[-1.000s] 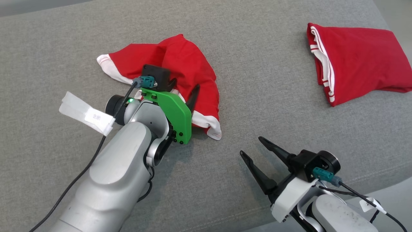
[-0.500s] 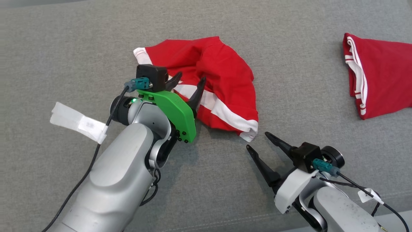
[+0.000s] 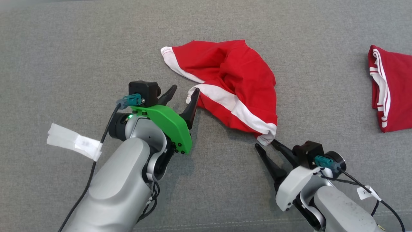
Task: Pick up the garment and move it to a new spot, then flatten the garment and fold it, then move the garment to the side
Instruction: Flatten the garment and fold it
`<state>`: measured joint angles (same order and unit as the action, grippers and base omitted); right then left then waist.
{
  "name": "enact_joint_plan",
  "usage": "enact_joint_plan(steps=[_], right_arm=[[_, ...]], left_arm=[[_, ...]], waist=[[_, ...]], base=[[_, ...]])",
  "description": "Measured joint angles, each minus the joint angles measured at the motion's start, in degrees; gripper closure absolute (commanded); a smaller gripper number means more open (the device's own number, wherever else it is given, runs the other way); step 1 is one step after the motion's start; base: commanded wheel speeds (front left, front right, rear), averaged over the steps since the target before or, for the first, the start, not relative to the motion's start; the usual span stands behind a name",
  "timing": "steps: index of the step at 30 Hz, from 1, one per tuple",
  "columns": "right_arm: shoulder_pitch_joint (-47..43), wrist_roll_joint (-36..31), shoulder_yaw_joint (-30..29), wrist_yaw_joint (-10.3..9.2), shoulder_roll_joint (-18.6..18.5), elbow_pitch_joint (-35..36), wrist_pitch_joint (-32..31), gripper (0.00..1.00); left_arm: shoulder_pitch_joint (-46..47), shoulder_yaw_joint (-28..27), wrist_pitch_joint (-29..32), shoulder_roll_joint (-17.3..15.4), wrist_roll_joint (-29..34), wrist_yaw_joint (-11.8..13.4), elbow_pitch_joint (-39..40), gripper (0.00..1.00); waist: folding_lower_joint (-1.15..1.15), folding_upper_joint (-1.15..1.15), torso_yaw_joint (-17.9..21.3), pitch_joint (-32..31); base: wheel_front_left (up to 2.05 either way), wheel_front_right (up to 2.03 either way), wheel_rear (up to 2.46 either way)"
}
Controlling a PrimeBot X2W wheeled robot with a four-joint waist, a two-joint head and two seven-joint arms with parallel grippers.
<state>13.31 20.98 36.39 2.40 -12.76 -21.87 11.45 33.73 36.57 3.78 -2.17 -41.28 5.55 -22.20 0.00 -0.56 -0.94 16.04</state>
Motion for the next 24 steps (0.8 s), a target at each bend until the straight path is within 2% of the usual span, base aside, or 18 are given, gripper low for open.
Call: enact_joint_plan(steps=[1,3,4,5,11,16,17,20,24], right_arm=[[0.36,0.2,0.0,0.01,0.27,-0.35,0.01,0.56],[0.93,0.22,-0.35,0.01,0.33,-0.97,0.01,0.86],[1.24,0.27,-0.52,0.02,0.26,-1.27,0.01,0.96],[1.64,0.29,-0.53,0.1,0.25,-1.49,0.01,1.0],[3.9,0.18,-1.42,0.2,-0.97,-1.55,0.09,1.0],[5.78,-2.2,-3.47,-0.04,-7.81,-0.31,0.11,1.0],[5.78,-2.2,-3.47,-0.04,-7.81,-0.31,0.11,1.0],[6.93,-4.52,-3.98,-0.02,-12.17,0.6,0.09,1.0],[7.45,-5.89,-3.96,0.09,-15.19,1.35,-0.75,1.0]], left_arm=[[-0.32,-0.12,-0.04,0.0,-0.29,0.0,-0.21,0.0],[-1.15,-0.66,-0.04,0.01,-1.08,0.0,-0.86,0.0],[-1.58,-0.98,-0.03,-0.04,-1.35,0.0,-1.22,0.0],[-2.01,-1.26,-0.03,-0.31,-1.45,0.0,-1.43,0.0],[-2.41,-1.76,-0.22,-1.24,-1.58,0.01,-3.19,0.0],[-2.71,-1.64,-0.38,-1.65,-1.58,0.0,-3.35,0.0],[-2.71,-1.64,-0.38,-1.65,-1.58,0.0,-3.35,0.0],[-3.04,-1.24,-0.41,-1.63,-1.58,-0.07,-3.46,0.0],[-3.5,-0.31,-0.4,-1.68,-1.58,-0.8,-4.11,0.0]], waist=[[0.0,0.0,-0.06,-0.05],[0.0,0.0,-0.08,-0.1],[0.0,0.0,-0.04,-0.11],[0.0,0.0,0.06,-0.11],[0.0,0.0,1.32,-0.21],[0.0,0.0,2.79,-0.42],[0.0,0.0,2.79,-0.42],[0.0,0.0,3.71,-0.55],[0.0,0.0,4.92,-0.8]], base=[[0.0,0.0,0.0],[0.0,0.0,0.0],[0.0,0.0,0.0],[0.0,0.0,0.0],[0.0,0.0,0.0],[0.0,0.0,0.0],[0.0,0.0,0.0],[0.0,0.0,0.0],[0.0,0.0,0.0]])
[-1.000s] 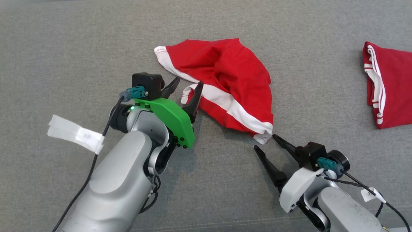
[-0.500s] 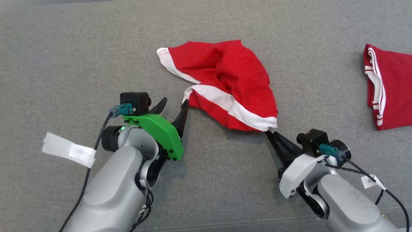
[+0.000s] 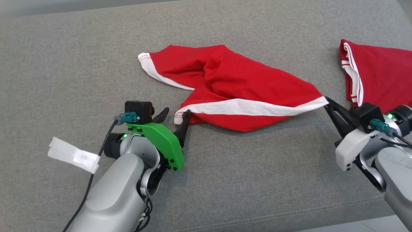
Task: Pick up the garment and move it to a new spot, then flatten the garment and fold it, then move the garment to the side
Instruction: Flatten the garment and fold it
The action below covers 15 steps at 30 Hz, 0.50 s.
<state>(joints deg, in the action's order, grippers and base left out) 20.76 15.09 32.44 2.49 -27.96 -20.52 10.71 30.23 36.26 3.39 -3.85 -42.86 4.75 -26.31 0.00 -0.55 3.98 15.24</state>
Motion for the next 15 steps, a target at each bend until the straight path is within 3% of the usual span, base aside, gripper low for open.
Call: enact_joint_plan(steps=[7,15], right_arm=[[-0.23,-0.33,-0.4,0.51,-2.67,-0.09,-1.4,1.0],[-1.57,1.83,-0.52,1.01,-2.53,0.78,-1.96,1.0]], left_arm=[[-1.1,4.23,1.18,-0.12,0.82,-3.26,-0.14,0.0],[-1.83,4.48,0.94,-1.64,1.85,-3.33,-0.55,0.0]], waist=[[0.0,0.0,1.31,-0.09],[0.0,0.0,0.94,0.11]], base=[[0.0,0.0,0.0],[0.0,0.0,0.0]])
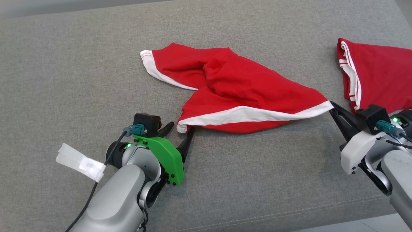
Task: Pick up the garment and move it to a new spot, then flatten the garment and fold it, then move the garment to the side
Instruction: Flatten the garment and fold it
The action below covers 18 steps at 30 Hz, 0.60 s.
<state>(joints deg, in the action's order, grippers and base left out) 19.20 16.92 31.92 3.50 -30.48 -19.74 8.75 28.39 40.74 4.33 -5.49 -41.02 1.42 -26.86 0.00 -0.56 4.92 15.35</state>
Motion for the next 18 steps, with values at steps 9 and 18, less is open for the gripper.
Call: enact_joint_plan(steps=[9,18], right_arm=[[-0.43,0.82,-0.91,0.0,-0.24,1.08,-0.32,1.0],[-1.13,0.92,-1.08,0.0,-0.41,2.16,-0.82,1.0]], left_arm=[[0.0,0.29,-0.93,-0.13,0.47,-0.4,1.69,0.13],[-0.35,0.37,-0.86,-0.15,0.46,-0.37,1.68,0.58]], waist=[[0.0,0.0,-0.85,0.07],[0.0,0.0,-1.69,0.13]], base=[[0.0,0.0,0.0],[0.0,0.0,0.0]])
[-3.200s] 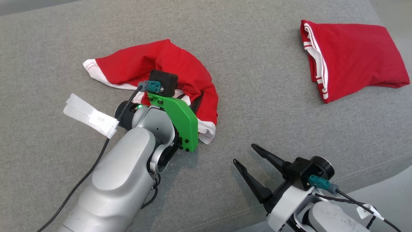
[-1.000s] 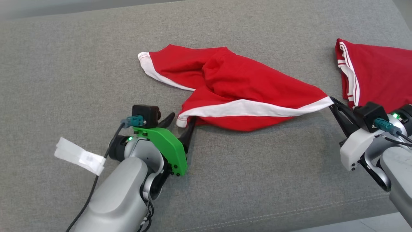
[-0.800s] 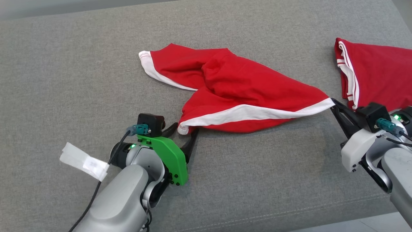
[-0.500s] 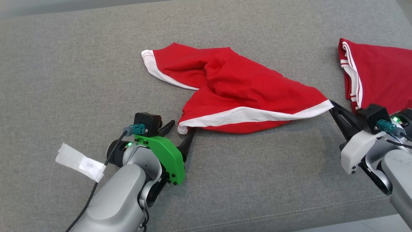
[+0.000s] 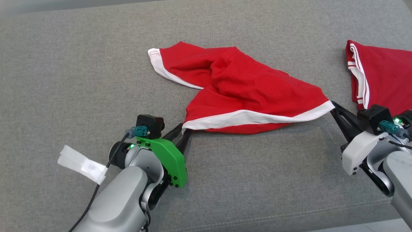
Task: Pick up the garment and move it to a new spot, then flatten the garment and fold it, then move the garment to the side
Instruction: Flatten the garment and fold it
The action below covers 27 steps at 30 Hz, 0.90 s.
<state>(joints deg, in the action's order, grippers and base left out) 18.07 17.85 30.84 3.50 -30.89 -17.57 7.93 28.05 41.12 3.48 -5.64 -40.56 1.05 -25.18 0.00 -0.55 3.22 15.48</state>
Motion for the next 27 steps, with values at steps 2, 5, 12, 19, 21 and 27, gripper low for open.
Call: enact_joint_plan(steps=[2,5,12,19,21,27], right_arm=[[-0.03,0.26,0.0,0.0,0.0,0.27,-0.12,1.0],[-0.03,0.37,0.0,0.03,-0.23,0.91,-0.63,1.0],[3.03,3.49,-1.77,1.55,-1.88,5.55,-2.36,1.0],[2.35,16.07,-4.44,3.57,-5.46,14.29,-10.06,1.0],[-0.08,21.89,-4.53,3.61,-5.76,17.64,-12.9,1.0],[-8.23,37.08,-4.81,3.64,-8.08,32.4,-17.2,1.0]], left_arm=[[-0.34,0.07,0.0,0.37,-0.1,-0.01,-0.01,0.72],[-1.19,0.21,0.48,0.9,-1.11,-0.14,-0.05,1.0],[0.02,-1.18,1.01,-3.81,-0.68,-1.58,4.63,1.0],[3.7,-3.38,5.6,-13.02,0.36,-3.18,17.72,1.0],[3.58,-4.03,7.27,-15.27,-0.62,-3.61,21.67,1.0],[0.26,-4.33,13.01,-19.18,-5.68,-5.11,36.69,1.0]], waist=[[0.0,0.0,-0.06,0.01],[0.0,0.0,-0.11,0.07],[0.0,0.0,0.37,-0.97],[0.0,0.0,0.89,-3.43],[0.0,0.0,1.06,-4.33],[0.0,0.0,1.72,-7.13]], base=[[0.0,0.0,0.0],[0.0,0.0,0.0],[0.0,0.0,0.0],[0.0,0.0,0.0],[0.0,0.0,0.0],[0.0,0.0,0.0]])
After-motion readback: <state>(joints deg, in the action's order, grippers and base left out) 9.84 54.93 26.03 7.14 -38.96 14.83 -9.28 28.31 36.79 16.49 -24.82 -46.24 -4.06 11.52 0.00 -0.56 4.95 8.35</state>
